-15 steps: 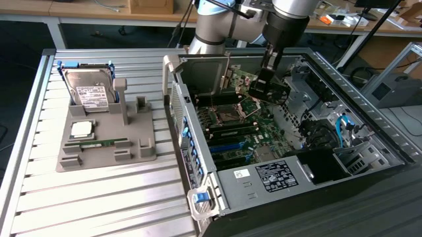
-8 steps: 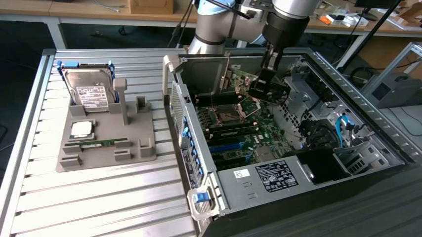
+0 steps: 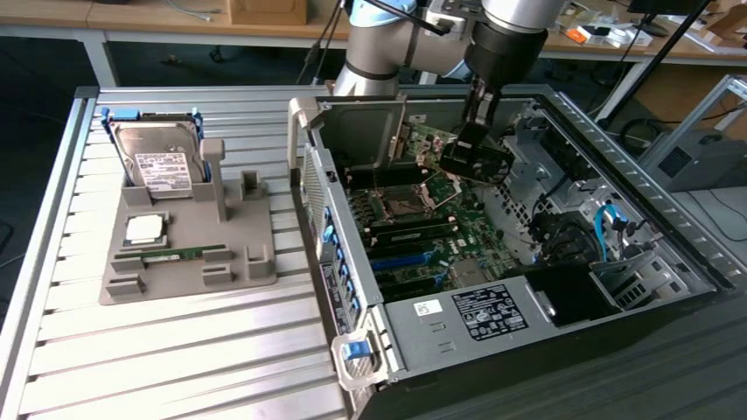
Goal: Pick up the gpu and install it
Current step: 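Insert the gpu into the slot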
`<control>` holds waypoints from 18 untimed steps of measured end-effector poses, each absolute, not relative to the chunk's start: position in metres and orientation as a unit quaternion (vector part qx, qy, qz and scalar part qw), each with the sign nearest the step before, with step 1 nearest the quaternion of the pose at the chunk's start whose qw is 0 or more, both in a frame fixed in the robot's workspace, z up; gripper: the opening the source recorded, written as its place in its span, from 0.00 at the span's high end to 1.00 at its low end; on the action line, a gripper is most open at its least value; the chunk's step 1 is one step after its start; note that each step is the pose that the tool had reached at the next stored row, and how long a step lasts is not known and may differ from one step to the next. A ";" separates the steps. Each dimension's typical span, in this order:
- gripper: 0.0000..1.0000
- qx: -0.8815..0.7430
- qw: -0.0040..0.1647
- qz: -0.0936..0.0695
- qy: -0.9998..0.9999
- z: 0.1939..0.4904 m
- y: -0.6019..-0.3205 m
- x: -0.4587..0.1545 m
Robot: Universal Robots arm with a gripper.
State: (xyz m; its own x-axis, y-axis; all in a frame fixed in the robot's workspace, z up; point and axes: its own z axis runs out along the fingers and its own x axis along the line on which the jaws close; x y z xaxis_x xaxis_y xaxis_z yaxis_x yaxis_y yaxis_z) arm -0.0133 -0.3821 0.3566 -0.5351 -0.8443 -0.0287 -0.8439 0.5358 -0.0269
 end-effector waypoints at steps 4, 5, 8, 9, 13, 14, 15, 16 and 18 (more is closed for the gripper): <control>0.73 -0.488 0.019 -0.005 0.873 0.357 -0.382 -0.013; 0.73 -0.489 0.019 -0.005 0.872 0.357 -0.382 -0.013; 0.73 -0.493 0.019 -0.005 0.870 0.357 -0.382 -0.013; 0.73 -0.495 0.019 -0.005 0.869 0.357 -0.382 -0.013; 0.73 -0.499 0.019 -0.004 0.866 0.357 -0.382 -0.013; 0.73 -0.500 0.019 -0.004 0.866 0.357 -0.382 -0.013; 0.73 -0.501 0.019 -0.004 0.865 0.357 -0.382 -0.013; 0.73 -0.502 0.019 -0.004 0.865 0.357 -0.382 -0.013; 0.73 -0.504 0.019 -0.004 0.864 0.357 -0.382 -0.013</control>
